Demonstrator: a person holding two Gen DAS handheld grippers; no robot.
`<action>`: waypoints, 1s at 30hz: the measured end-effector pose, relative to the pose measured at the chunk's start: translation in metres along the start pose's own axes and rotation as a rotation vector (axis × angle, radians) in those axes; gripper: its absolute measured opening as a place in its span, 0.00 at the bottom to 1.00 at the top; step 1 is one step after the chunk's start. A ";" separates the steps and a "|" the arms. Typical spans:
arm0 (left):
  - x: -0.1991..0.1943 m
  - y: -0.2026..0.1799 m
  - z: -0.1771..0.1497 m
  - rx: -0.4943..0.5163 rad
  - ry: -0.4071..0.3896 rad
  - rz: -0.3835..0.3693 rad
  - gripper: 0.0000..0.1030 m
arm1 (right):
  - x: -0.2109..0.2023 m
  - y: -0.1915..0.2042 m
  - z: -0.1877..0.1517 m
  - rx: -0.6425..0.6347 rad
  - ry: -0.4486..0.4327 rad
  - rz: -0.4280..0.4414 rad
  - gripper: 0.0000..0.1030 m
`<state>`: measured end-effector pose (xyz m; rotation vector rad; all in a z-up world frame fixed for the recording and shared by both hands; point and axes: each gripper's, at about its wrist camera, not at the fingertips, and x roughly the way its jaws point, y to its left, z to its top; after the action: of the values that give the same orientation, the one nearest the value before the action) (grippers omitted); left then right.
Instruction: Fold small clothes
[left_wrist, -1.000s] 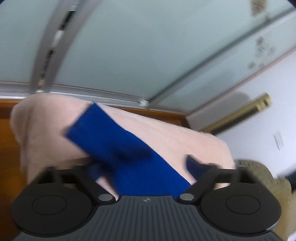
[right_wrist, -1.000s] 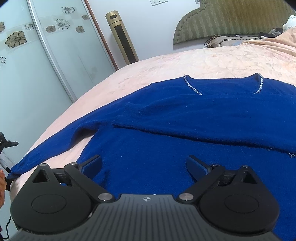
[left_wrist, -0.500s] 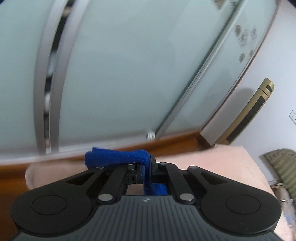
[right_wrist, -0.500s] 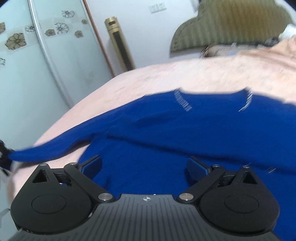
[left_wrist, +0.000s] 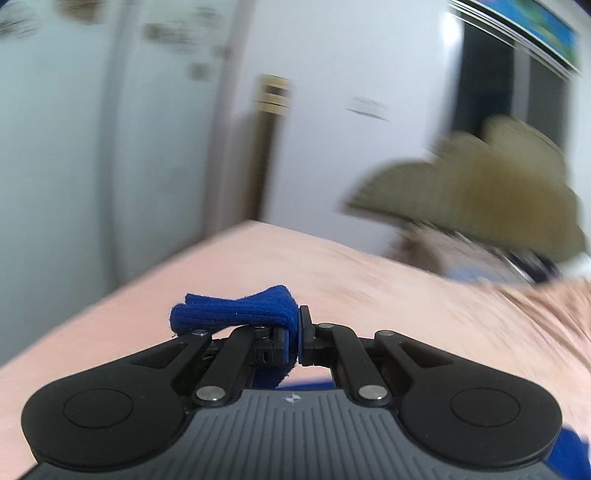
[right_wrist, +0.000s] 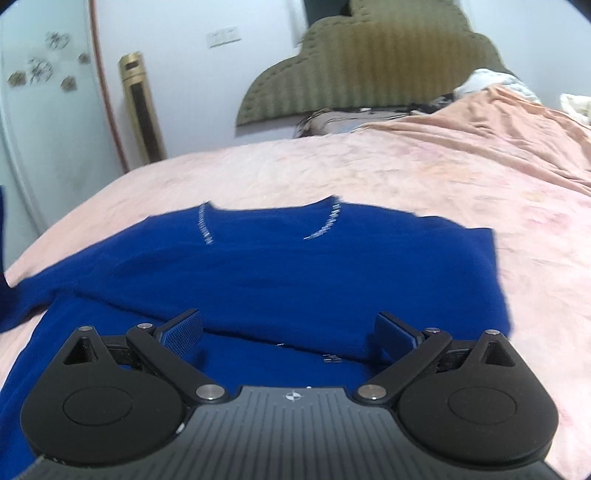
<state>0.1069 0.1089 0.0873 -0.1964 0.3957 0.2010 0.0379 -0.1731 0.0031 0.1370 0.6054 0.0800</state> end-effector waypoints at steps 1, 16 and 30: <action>0.002 -0.019 -0.005 0.037 0.014 -0.040 0.04 | -0.002 -0.004 -0.001 0.013 -0.009 -0.007 0.98; 0.049 -0.176 -0.124 0.457 0.441 -0.434 0.73 | -0.020 -0.059 -0.001 0.123 -0.050 -0.092 0.98; 0.011 -0.054 -0.063 0.234 0.199 -0.236 0.87 | 0.001 -0.038 0.022 0.089 -0.035 0.040 0.98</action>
<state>0.1066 0.0448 0.0344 -0.0311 0.5852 -0.0984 0.0523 -0.2126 0.0147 0.2366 0.5711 0.0888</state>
